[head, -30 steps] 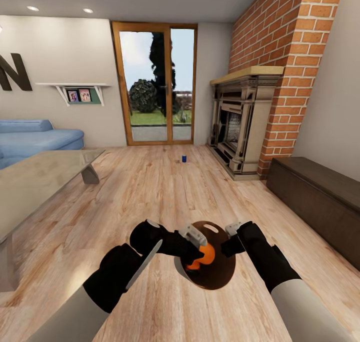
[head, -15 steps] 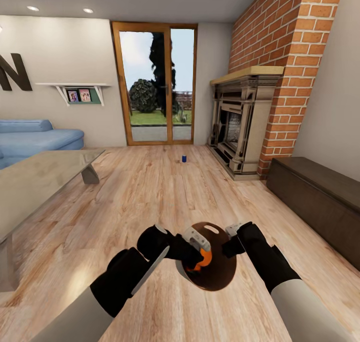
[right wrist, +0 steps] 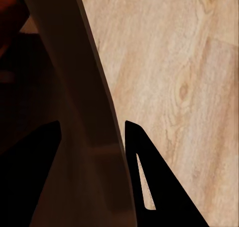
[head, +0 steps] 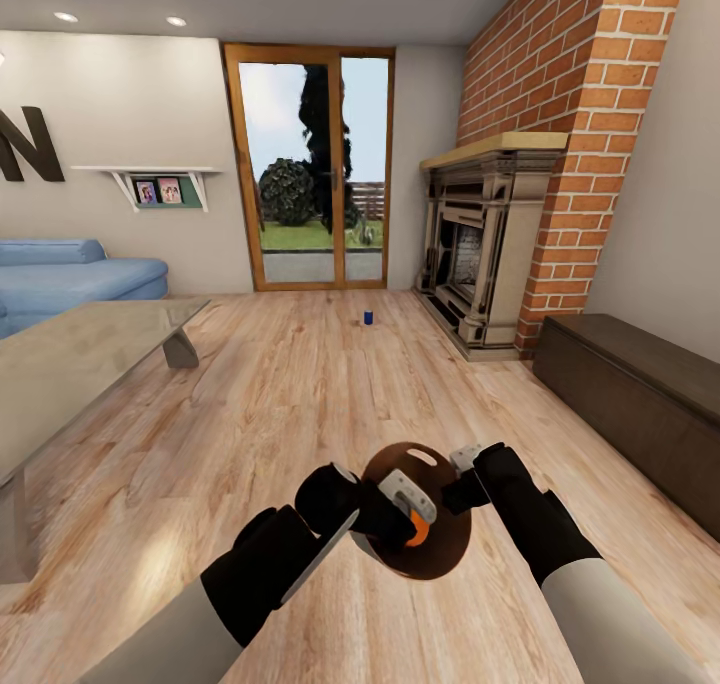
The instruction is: Put the three can of soda from the living room inside the tash can in the kitchen.
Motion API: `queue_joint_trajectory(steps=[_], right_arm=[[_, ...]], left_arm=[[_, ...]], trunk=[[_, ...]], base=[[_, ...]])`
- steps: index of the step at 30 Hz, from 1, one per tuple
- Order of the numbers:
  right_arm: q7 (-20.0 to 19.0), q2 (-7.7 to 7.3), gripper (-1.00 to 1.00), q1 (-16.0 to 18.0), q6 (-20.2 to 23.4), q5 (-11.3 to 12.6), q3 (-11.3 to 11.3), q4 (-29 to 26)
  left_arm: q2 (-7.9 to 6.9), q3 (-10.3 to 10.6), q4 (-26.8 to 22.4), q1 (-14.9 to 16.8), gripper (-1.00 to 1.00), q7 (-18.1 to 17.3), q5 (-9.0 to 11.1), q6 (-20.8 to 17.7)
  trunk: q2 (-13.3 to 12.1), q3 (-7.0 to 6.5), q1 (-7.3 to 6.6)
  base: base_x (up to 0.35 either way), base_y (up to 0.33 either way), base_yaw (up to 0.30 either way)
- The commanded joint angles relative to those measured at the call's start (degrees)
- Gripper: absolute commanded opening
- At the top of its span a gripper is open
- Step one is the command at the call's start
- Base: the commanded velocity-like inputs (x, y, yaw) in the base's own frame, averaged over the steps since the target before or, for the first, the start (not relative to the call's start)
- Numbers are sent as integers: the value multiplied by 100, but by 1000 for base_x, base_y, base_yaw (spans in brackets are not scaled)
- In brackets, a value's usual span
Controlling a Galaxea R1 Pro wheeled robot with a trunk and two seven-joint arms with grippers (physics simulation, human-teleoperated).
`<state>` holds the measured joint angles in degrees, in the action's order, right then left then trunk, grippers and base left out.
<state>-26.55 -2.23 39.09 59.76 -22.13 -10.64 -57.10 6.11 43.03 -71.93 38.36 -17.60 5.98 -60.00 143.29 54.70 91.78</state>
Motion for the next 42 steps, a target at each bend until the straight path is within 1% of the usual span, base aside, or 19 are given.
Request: queue_joint_trajectory(steps=[1, 10, 16, 19, 32, 34, 37, 42], right_arm=[[-26, 2, -100, 3, 24, 139, 1, -2], [-26, 4, -100, 3, 24, 139, -7, 10], [-26, 7, -100, 3, 24, 139, -22, 15], [-26, 29, -100, 3, 24, 139, -25, 15], [-26, 39, -100, 3, 24, 139, -26, 15], [-26, 39, -100, 3, 24, 139, -26, 9], [-26, 39, -100, 3, 24, 139, -26, 12], [-26, 42, -100, 3, 24, 139, -31, 8]], left_arm=[[5, 18, 18, 2, -100, 11, 2, 0], [31, 137, 62, 4, -100, 53, 4, 0], [39, 165, 87, 2, -100, 289, 8, 0], [39, 169, 90, 3, -100, 333, 8, 0], [34, 254, 106, 3, -100, 362, 4, 0], [32, 257, 269, 4, -100, 366, 1, 0], [31, 258, 378, 4, -100, 373, 0, 0], [31, 259, 445, 10, -100, 378, 0, 0]], trunk=[[1, -1, -1], [1, -1, -1], [1, -1, -1], [1, -1, -1], [1, -1, -1], [1, -1, -1], [1, -1, -1], [1, -1, -1]], base=[[0, 0, 0], [0, 0, 0], [0, 0, 0], [0, 0, 0], [0, 0, 0], [0, 0, 0], [0, 0, 0], [0, 0, 0]])
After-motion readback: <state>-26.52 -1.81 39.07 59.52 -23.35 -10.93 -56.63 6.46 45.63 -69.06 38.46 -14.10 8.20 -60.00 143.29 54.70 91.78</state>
